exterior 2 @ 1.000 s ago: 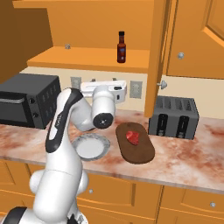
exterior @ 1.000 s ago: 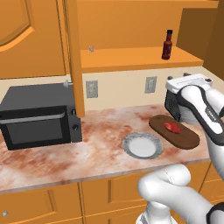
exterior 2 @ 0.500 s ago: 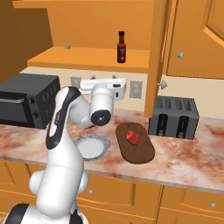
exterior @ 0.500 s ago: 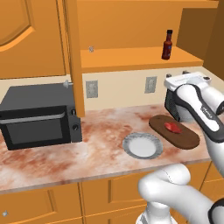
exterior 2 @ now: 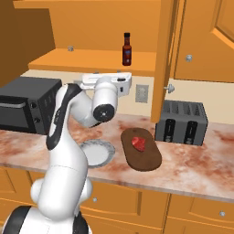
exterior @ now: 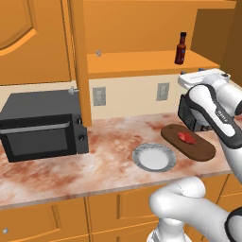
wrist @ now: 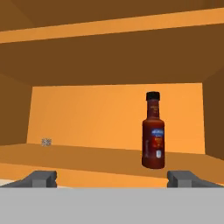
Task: Pick the steak from the plate and place it on the cutting board. Then pick the condiment bottle from the cabinet and place it next to the cutting board.
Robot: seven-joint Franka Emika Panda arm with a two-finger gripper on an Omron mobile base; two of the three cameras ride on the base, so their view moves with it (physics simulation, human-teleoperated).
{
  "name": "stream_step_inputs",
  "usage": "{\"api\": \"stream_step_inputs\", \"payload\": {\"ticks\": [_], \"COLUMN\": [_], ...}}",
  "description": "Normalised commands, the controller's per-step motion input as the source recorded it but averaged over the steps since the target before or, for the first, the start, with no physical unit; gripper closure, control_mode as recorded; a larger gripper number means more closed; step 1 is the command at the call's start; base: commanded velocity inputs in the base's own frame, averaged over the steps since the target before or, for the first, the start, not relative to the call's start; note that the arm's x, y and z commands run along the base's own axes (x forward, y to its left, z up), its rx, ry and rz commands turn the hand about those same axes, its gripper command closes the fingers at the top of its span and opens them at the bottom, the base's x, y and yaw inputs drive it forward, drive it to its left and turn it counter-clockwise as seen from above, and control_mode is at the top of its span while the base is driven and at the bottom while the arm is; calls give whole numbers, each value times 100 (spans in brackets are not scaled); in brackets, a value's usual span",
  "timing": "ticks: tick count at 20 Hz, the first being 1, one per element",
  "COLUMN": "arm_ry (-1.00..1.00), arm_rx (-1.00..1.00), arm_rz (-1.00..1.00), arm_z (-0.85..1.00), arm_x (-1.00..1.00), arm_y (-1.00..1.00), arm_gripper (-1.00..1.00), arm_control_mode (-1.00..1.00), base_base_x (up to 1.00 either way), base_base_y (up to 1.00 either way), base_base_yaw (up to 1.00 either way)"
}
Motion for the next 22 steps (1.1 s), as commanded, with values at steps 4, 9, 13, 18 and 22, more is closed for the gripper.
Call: {"api": "stream_step_inputs", "payload": {"ticks": [4, 9, 13, 18, 22], "arm_ry": [0, 0, 0, 0, 0], "arm_rx": [0, 1, 3, 5, 5], "arm_rz": [0, 0, 0, 0, 0], "arm_z": [21, 12, 10, 7, 7], "arm_x": [0, 0, 1, 6, 14], "arm_y": [0, 0, 0, 0, 0], "arm_gripper": [-100, -100, -100, -100, -100], "arm_control_mode": [-100, -100, -100, -100, -100], "base_base_x": [0, 0, 0, 0, 0], "base_base_y": [0, 0, 0, 0, 0], "base_base_yaw": [0, 0, 0, 0, 0]}}
